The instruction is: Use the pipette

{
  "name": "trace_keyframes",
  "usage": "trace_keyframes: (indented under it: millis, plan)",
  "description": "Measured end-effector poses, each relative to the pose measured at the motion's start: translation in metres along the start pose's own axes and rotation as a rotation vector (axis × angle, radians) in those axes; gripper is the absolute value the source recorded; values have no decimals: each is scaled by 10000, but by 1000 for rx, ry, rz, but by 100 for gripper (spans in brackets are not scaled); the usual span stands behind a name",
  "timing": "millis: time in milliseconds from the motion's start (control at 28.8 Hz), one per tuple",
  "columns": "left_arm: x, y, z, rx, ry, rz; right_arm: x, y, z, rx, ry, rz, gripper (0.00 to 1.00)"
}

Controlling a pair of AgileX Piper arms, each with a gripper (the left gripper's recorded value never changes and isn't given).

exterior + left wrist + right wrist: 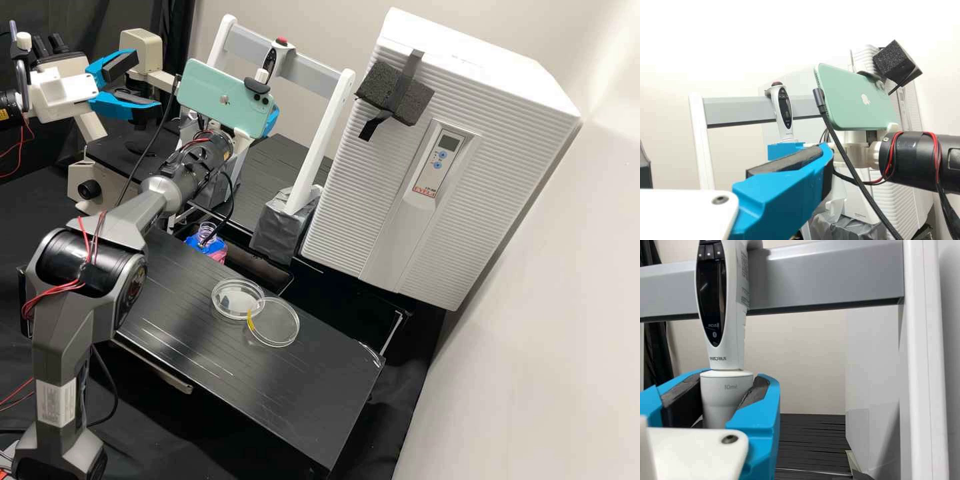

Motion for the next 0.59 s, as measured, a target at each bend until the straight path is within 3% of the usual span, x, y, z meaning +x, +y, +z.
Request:
trace_keyframes:
  millis: [104,243,589]
  plan:
    - [0,0,0,0,0,0,0,1,1,-12,-2,1,100]
    - [0,0,0,0,0,0,-1,6,1,-49,2,9,100]
    - [-22,-42,-3,-4,3,-14,-82,-104,155,-53,-35,-12,100]
